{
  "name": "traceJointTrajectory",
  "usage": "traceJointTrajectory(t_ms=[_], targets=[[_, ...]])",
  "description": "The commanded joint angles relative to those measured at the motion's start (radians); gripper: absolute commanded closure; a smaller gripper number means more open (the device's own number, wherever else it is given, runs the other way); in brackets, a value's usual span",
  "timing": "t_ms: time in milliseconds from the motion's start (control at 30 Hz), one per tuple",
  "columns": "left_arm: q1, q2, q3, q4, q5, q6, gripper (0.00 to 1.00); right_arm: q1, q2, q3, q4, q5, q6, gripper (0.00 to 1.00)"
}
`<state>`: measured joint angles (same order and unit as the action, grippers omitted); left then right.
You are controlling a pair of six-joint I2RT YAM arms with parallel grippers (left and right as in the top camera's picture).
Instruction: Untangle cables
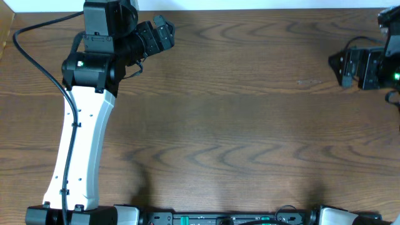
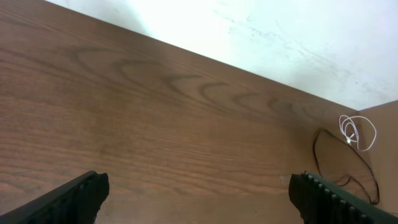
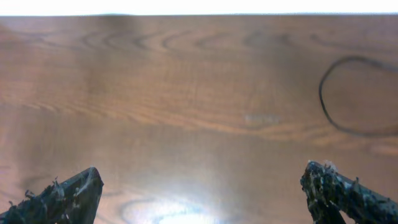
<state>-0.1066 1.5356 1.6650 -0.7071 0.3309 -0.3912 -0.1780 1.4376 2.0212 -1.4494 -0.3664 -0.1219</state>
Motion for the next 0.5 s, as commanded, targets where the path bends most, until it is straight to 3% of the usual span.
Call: traceJointTrajectory(t_ms=[0,333,467], targets=[[0.002,0.002,0.013,0.0,-0.01,0.017,0.02,0.005,-0.009,0.008,-0.054,0.024,-0.014,0.01],[0.002,0.002,0.013,0.0,-0.01,0.017,0.02,0.005,-0.006,0.005,-0.112,0.072,-0.023,0.01],[0.002,0.002,0.013,0.0,-0.01,0.017,0.02,0.01,-0.027,-0.038,-0.032,0.08,-0.034,0.01]])
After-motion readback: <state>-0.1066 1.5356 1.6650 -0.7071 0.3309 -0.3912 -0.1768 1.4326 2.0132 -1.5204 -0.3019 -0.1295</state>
